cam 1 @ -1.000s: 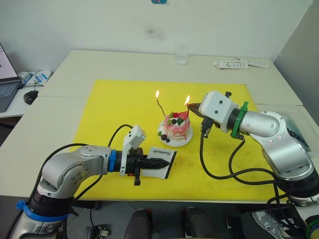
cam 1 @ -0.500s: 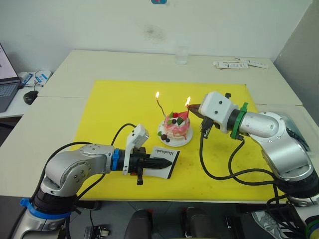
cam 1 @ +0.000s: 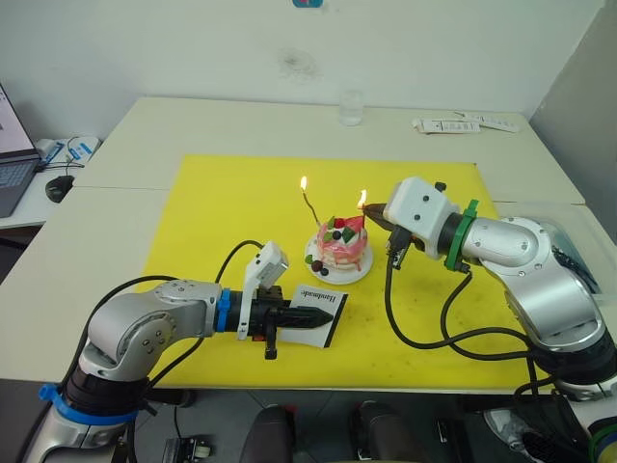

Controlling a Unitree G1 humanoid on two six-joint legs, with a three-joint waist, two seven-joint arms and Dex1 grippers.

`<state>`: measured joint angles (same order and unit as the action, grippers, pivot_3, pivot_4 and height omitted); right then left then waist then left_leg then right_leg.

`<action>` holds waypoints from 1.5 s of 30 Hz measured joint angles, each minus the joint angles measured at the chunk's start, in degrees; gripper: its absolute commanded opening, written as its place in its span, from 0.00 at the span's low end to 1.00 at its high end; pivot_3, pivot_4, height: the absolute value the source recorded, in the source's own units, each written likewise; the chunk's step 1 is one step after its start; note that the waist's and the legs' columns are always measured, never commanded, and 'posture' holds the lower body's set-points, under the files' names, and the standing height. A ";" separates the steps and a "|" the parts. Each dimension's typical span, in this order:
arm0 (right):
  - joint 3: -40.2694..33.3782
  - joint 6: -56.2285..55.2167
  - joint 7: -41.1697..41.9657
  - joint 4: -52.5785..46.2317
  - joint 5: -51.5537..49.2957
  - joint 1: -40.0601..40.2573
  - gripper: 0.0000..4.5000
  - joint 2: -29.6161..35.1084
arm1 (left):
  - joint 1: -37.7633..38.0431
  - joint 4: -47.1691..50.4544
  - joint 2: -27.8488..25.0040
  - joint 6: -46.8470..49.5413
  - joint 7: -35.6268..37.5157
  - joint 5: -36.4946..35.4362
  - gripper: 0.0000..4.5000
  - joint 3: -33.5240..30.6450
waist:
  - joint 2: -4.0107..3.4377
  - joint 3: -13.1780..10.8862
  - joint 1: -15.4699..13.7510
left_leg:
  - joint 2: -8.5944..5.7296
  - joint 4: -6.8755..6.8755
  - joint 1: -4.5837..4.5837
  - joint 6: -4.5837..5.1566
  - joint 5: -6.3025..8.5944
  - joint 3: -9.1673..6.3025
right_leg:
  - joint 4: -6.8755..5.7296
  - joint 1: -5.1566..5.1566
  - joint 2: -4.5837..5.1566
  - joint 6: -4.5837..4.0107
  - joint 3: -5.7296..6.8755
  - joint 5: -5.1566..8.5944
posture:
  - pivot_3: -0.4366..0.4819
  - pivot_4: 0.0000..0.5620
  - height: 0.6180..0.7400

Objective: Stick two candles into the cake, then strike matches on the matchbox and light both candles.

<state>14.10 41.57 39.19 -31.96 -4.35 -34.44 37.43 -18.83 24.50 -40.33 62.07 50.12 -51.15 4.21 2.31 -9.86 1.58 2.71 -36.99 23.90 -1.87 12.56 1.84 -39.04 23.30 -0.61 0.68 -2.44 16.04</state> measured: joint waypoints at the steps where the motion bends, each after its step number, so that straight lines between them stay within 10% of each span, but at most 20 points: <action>1: -1.16 1.06 0.59 -1.04 -1.40 0.33 0.00 0.02 | 0.10 0.02 0.00 0.00 -0.01 -0.03 0.00 -0.01 | 0.00 0.00 0.00 | 0.00 0.00 0.00 0.00 0.00 0.00 | 0.00 0.00 0.00 -0.01 0.00 0.00 | 0.48 0.27 1.00; 18: -27.20 16.60 2.47 -10.02 -11.94 18.85 0.00 14.21 | -0.82 0.35 2.81 3.01 -1.84 -4.19 0.00 0.45 | 0.00 0.00 -0.10 | -0.08 -0.02 -0.02 0.00 0.00 0.02 | 0.03 -0.05 0.08 0.03 -0.01 0.01 | 0.48 0.27 1.00; 32: -39.98 12.28 -13.91 17.29 -2.62 25.19 0.00 8.75 | 2.49 0.43 7.63 2.59 -5.25 -3.44 0.00 3.08 | -0.11 0.04 0.19 | -0.07 -0.02 -0.07 0.00 0.00 0.03 | -0.03 -0.07 -0.08 0.03 -0.09 0.00 | 0.48 0.27 1.00; 45: -39.75 7.58 -18.87 24.21 -2.71 20.52 0.94 6.37 | 3.34 0.40 10.49 2.29 -10.35 -1.31 0.00 3.95 | -0.22 0.09 0.11 | -0.08 -0.02 -0.06 0.00 0.00 0.03 | -0.01 -0.07 -0.09 0.04 -0.10 0.00 | 0.48 0.27 1.00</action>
<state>-25.65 49.15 20.32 -7.75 -7.06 -13.92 43.80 -15.50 24.90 -29.84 64.37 39.77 -52.46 8.16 2.10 -9.77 1.70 2.63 -37.00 23.85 -1.87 12.55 1.86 -39.05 23.23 -0.69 0.72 -2.55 16.04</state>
